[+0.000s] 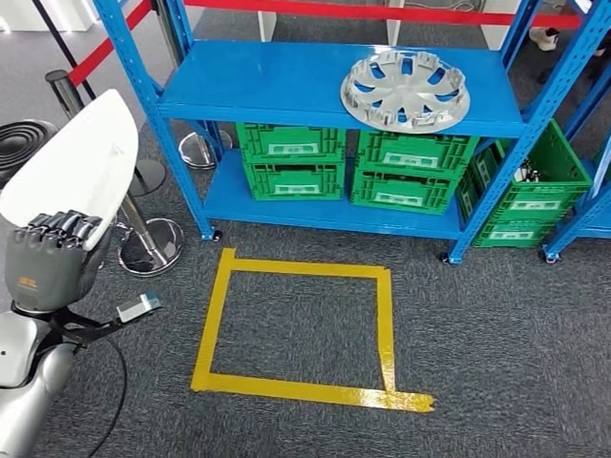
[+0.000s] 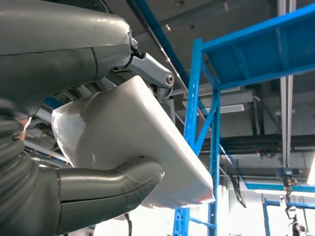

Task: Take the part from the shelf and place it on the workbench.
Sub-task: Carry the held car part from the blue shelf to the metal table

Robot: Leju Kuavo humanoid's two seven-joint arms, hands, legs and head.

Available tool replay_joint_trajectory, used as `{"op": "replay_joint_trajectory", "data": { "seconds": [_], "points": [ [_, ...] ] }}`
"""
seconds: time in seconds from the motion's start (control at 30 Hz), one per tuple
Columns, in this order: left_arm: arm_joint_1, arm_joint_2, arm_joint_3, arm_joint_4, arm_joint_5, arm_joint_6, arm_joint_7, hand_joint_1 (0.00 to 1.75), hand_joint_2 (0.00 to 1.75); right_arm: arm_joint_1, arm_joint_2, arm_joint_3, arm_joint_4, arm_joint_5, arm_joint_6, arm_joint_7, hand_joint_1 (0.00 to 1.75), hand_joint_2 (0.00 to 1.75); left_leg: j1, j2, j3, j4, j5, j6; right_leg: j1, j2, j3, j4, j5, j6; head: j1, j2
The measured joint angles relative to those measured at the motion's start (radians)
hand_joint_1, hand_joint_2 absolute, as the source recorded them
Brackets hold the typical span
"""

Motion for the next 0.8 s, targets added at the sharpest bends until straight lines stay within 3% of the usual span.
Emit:
{"op": "replay_joint_trajectory", "data": {
  "seconds": [0.07,0.1,0.17,0.23,0.27,0.33,0.37,0.4,0.5,0.53,0.57,0.63,0.67,0.7,0.73,0.77,0.8],
  "points": [
    [-0.015,-0.007,-0.003,0.006,0.027,0.0,-0.02,1.75,1.75,0.001,-0.002,-0.004,0.0,-0.001,-0.01,-0.006,0.0,0.0,0.013,-0.003,-0.026,0.141,-0.078,-0.028,-0.002,-0.005,-0.041,-0.012,0.035,-0.01,-0.004,0.0],
    [-0.027,-0.01,-0.004,0.011,0.038,0.0,-0.033,1.75,1.75,0.0,-0.002,-0.005,0.0,-0.001,-0.011,-0.009,0.0,0.0,0.021,-0.003,-0.016,0.184,-0.097,-0.035,-0.002,-0.006,-0.068,-0.001,0.048,-0.01,-0.005,0.0],
    [-0.043,-0.017,-0.005,0.016,0.05,0.0,-0.053,1.75,1.75,-0.001,-0.002,-0.006,0.0,-0.001,-0.011,-0.01,0.0,0.0,0.029,-0.003,0.067,0.074,-0.056,-0.04,-0.003,-0.005,-0.098,0.016,0.059,-0.001,-0.006,0.0],
    [-0.06,-0.028,-0.005,0.02,0.069,0.0,-0.074,1.75,1.75,-0.003,-0.003,-0.007,0.0,-0.001,-0.012,-0.012,0.0,0.0,0.027,-0.007,0.134,-0.036,-0.054,-0.035,-0.003,-0.004,-0.118,0.028,0.074,0.01,-0.005,0.0],
    [-0.066,-0.034,-0.004,0.023,0.078,0.0,-0.082,1.75,1.75,-0.004,-0.004,-0.007,0.0,0.0,-0.014,-0.015,0.0,0.0,0.023,-0.008,0.146,-0.062,-0.06,-0.029,-0.004,-0.003,-0.124,0.029,0.083,0.017,-0.005,0.0],
    [-0.073,-0.044,-0.001,0.033,0.09,0.0,-0.088,1.75,1.75,-0.004,-0.004,-0.009,0.0,0.001,-0.017,-0.021,0.0,0.0,0.016,-0.008,0.138,-0.07,-0.046,-0.01,-0.009,-0.002,-0.131,0.027,0.098,0.028,-0.005,0.0],
    [-0.076,-0.049,0.001,0.037,0.092,0.0,-0.091,1.75,1.75,-0.003,-0.004,-0.01,0.0,0.001,-0.018,-0.025,0.0,0.0,0.015,-0.006,0.129,-0.073,-0.035,0.0,-0.012,0.0,-0.138,0.033,0.087,0.033,-0.006,0.0],
    [-0.078,-0.053,0.004,0.04,0.094,0.0,-0.095,1.75,1.75,-0.003,-0.005,-0.012,0.0,0.001,-0.016,-0.027,0.0,0.0,0.015,-0.003,0.116,-0.075,-0.022,0.011,-0.014,0.001,-0.148,0.051,0.058,0.037,-0.004,0.0],
    [-0.079,-0.063,0.02,0.048,0.105,0.0,-0.113,1.75,1.75,-0.005,-0.005,-0.019,0.0,0.001,-0.008,-0.033,0.0,0.0,0.014,0.0,0.067,-0.076,0.02,0.027,-0.014,0.003,-0.192,0.205,-0.093,0.043,-0.002,0.0],
    [-0.079,-0.065,0.026,0.051,0.108,0.0,-0.118,1.75,1.75,-0.006,-0.005,-0.02,0.0,0.001,-0.007,-0.033,0.0,0.0,0.013,0.001,0.048,-0.076,0.035,0.028,-0.015,0.003,-0.199,0.264,-0.118,0.044,-0.002,0.0],
    [-0.078,-0.067,0.031,0.053,0.11,0.0,-0.123,1.75,1.75,-0.007,-0.005,-0.021,0.0,0.001,-0.007,-0.032,0.0,0.0,0.012,0.001,0.029,-0.075,0.05,0.027,-0.015,0.003,-0.194,0.305,-0.117,0.045,-0.002,0.0],
    [-0.075,-0.069,0.041,0.056,0.111,0.0,-0.133,1.75,1.75,-0.008,-0.007,-0.023,0.0,0.001,-0.006,-0.03,0.0,0.0,0.012,0.001,-0.009,-0.073,0.079,0.022,-0.015,0.003,-0.145,0.302,-0.058,0.044,-0.002,0.0],
    [-0.072,-0.069,0.047,0.057,0.11,0.0,-0.136,1.75,1.75,-0.008,-0.009,-0.024,0.0,0.001,-0.006,-0.03,0.0,0.0,0.013,0.0,-0.026,-0.071,0.093,0.018,-0.015,0.003,-0.096,0.252,-0.034,0.043,-0.002,0.0],
    [-0.069,-0.069,0.053,0.057,0.11,0.0,-0.138,1.75,1.75,-0.009,-0.01,-0.024,0.0,0.001,-0.005,-0.03,0.0,0.0,0.012,0.0,-0.04,-0.068,0.106,0.013,-0.014,0.003,-0.032,0.174,-0.032,0.041,-0.001,0.0],
    [-0.066,-0.069,0.059,0.057,0.111,0.0,-0.138,1.75,1.75,-0.011,-0.012,-0.024,0.0,0.001,-0.005,-0.031,0.0,0.0,0.011,0.001,-0.051,-0.066,0.118,0.008,-0.013,0.004,0.027,0.093,-0.048,0.038,-0.002,0.0],
    [-0.064,-0.069,0.065,0.057,0.112,0.0,-0.139,1.75,1.75,-0.012,-0.012,-0.024,0.0,0.001,-0.005,-0.031,0.0,0.0,0.011,0.001,-0.057,-0.066,0.132,0.002,-0.011,0.006,0.066,0.032,-0.068,0.035,-0.002,0.0],
    [-0.063,-0.068,0.069,0.056,0.112,0.0,-0.139,1.75,1.75,-0.012,-0.013,-0.024,0.0,0.001,-0.005,-0.031,0.0,0.0,0.011,0.002,-0.06,-0.069,0.145,-0.004,-0.009,0.007,0.085,-0.005,-0.083,0.031,-0.002,0.0]
  ]
}}
